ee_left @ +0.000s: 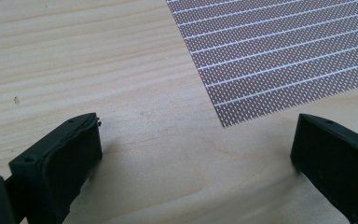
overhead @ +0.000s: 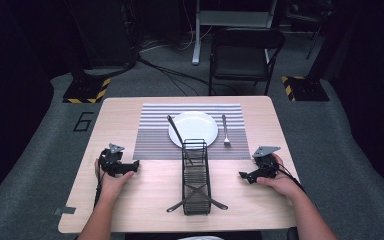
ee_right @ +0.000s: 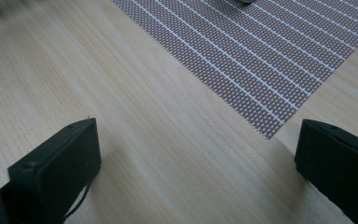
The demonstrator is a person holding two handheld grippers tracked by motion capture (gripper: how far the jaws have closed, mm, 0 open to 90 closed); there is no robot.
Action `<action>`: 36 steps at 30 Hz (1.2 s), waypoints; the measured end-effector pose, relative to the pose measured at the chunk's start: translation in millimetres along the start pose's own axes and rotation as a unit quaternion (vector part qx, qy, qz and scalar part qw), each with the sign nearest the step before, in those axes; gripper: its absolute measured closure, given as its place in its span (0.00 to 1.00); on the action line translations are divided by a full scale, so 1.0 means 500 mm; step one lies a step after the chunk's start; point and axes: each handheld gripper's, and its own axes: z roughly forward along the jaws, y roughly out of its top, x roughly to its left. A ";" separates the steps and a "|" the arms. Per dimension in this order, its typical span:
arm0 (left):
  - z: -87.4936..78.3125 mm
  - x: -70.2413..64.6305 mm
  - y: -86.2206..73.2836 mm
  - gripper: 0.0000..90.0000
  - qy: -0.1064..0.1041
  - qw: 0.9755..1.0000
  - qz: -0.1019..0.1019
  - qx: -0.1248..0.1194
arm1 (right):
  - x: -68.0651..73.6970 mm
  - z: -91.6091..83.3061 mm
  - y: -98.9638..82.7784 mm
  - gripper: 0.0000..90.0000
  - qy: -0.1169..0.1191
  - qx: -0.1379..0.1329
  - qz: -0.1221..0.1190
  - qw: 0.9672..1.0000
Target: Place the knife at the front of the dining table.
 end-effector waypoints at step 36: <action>-0.021 -0.004 0.007 0.34 -0.010 1.000 -0.017 -0.007 | 0.000 0.000 0.000 0.00 0.000 0.000 0.000 1.000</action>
